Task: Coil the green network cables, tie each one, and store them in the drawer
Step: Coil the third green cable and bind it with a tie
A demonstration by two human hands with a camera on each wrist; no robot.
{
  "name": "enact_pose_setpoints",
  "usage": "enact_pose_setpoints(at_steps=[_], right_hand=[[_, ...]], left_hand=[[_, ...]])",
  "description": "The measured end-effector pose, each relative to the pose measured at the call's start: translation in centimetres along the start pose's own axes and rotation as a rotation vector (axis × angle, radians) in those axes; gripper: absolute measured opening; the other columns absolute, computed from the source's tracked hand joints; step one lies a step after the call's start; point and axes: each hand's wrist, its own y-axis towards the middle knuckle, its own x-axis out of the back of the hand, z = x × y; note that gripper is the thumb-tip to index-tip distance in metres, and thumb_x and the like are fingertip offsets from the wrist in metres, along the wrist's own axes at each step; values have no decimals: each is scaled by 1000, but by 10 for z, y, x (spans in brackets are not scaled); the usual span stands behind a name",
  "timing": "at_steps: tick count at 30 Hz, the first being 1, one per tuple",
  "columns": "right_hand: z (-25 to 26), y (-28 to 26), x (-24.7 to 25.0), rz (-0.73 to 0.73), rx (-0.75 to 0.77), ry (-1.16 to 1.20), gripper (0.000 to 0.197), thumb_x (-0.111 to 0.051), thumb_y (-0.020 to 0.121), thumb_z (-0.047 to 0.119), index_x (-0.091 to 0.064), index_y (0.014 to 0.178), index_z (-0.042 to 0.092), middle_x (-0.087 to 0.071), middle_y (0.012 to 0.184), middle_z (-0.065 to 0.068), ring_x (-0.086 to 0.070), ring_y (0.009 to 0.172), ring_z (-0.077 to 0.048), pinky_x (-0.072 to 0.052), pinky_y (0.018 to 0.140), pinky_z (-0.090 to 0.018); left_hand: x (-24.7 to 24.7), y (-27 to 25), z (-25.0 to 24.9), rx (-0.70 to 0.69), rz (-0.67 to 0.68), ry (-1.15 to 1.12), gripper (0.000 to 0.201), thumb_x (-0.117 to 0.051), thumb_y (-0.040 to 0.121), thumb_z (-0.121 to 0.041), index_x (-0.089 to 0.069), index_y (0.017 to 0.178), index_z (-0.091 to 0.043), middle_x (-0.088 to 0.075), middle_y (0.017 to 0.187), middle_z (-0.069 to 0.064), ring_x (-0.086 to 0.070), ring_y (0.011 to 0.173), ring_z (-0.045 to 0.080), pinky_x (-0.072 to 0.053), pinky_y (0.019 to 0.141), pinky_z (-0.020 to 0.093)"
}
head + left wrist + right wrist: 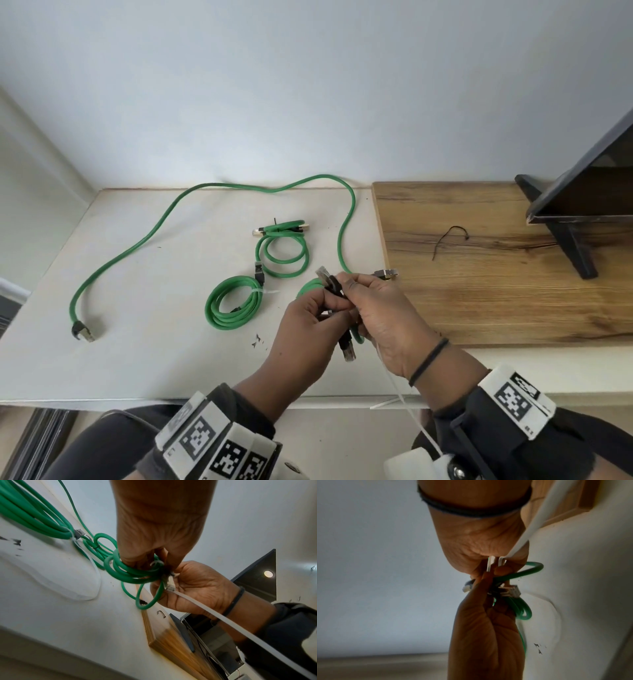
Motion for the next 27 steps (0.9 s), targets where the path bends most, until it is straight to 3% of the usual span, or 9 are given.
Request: enact_pose_setpoints(at_steps=[3,6,10,12,15,18,20,23,27], right_hand=[[11,-1,6,82,3,42,16,-59,91,24,-72,98,17,-66,79,1,-50,55,-7,-38,47,-19],[33,-4,31,213,33,107,35,-65,81,9,-67,113,22,-63,111,-4,-62,68,-16,-47,54,-23],[55,-9,60,354,100,260,34,-56,72,-2,-76,89,18,-71,88,-2,-65,58,-14,-47,44,-17],[57,-6,66,375,92,402,31,-49,74,2,-77,80,12,-72,81,-6,-71,68,-19,-54,49,-20],[55,-2,66,485,51,557,40,-47,68,12,-73,97,1,-70,106,-20,-69,98,-30,-59,69,-32],[51,-1,60,559,61,634,57,-51,55,-4,-58,112,1,-57,127,-27,-57,119,-35,-55,86,-39],[49,0,57,482,67,603,50,-49,62,-12,-51,109,4,-60,124,-27,-59,117,-34,-55,88,-38],[45,-1,46,330,100,417,20,-43,89,-7,-51,103,4,-68,111,-24,-66,105,-30,-58,79,-33],[35,-4,35,302,123,253,17,-53,87,-5,-58,102,1,-70,105,-21,-69,101,-28,-59,77,-31]], left_hand=[[4,4,-5,-33,-37,-79,3,-64,84,4,-64,83,7,-68,79,29,-62,66,34,-48,59,30],[20,16,-14,-66,-139,-147,2,-66,83,1,-65,82,2,-69,70,15,-59,62,21,-47,59,28],[50,34,-23,-62,-313,-231,7,-67,82,-1,-66,75,-4,-61,63,4,-52,52,11,-40,49,16],[58,37,-25,-34,-342,-271,6,-68,80,-2,-65,76,-4,-59,65,4,-51,54,12,-39,53,18],[56,35,-26,-17,-299,-278,6,-69,79,-1,-66,76,-4,-59,62,5,-51,55,13,-38,60,27],[53,31,-27,-6,-241,-280,4,-69,79,-1,-66,77,-3,-60,60,8,-52,52,15,-36,63,36],[51,29,-29,0,-218,-282,8,-68,80,0,-66,74,-6,-60,59,9,-52,50,15,-35,62,36],[49,26,-31,1,-193,-281,16,-68,79,1,-66,68,-11,-62,60,9,-52,55,17,-36,60,33],[46,22,-33,-5,-164,-296,14,-68,78,3,-62,71,-8,-62,67,13,-57,57,16,-44,56,26]])
